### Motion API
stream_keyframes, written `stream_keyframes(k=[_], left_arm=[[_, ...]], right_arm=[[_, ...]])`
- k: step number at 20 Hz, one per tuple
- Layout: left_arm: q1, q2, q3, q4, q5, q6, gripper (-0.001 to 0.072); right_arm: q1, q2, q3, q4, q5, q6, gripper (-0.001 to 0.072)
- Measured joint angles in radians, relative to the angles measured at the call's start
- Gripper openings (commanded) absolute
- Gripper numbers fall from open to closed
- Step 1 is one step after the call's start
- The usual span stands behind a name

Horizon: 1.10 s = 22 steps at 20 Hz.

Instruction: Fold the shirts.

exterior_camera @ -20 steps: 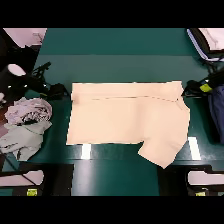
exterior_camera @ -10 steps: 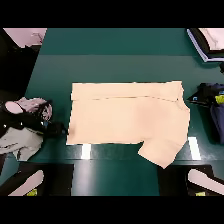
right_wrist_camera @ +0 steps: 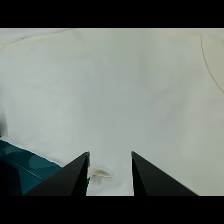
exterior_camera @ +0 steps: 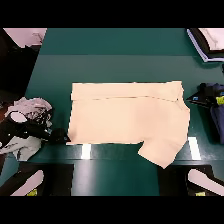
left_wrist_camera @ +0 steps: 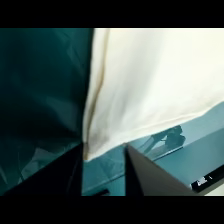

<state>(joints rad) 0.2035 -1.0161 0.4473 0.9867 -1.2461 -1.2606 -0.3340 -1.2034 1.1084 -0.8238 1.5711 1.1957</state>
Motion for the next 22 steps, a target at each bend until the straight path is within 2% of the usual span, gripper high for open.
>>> stream_keyframes(k=[7, 8, 9, 12, 16, 18, 19, 22], left_arm=[[0.0, 0.001, -0.004, -0.039, 0.019, 0.018, 0.0244], [0.0, 0.001, -0.004, -0.043, 0.014, 0.023, 0.0178], [0.0, 0.001, -0.004, -0.045, 0.008, 0.026, 0.0027], [0.0, 0.0, 0.001, -0.048, -0.006, 0.032, 0.0024], [0.0, 0.004, 0.064, -0.051, -0.029, 0.036, 0.0023], [0.0, 0.005, 0.11, -0.052, -0.038, 0.036, 0.0024], [0.0, 0.005, 0.13, -0.052, -0.042, 0.036, 0.0024], [0.0, 0.006, 0.171, -0.053, -0.043, 0.037, 0.0024]], right_arm=[[0.0, 0.001, -0.001, 0.004, 0.002, -0.002, 0.0302], [0.0, 0.001, -0.001, 0.004, 0.002, -0.002, 0.0302], [0.0, 0.001, -0.001, 0.004, 0.002, -0.002, 0.0302], [0.0, 0.002, -0.001, -0.007, 0.009, -0.002, 0.0301], [-0.001, 0.036, -0.066, -0.164, 0.032, 0.042, 0.031], [-0.001, 0.082, -0.153, -0.276, 0.03, 0.087, 0.0434], [-0.001, 0.108, -0.203, -0.323, 0.031, 0.107, 0.0459], [-0.001, 0.182, -0.339, -0.403, 0.041, 0.164, 0.0459]])
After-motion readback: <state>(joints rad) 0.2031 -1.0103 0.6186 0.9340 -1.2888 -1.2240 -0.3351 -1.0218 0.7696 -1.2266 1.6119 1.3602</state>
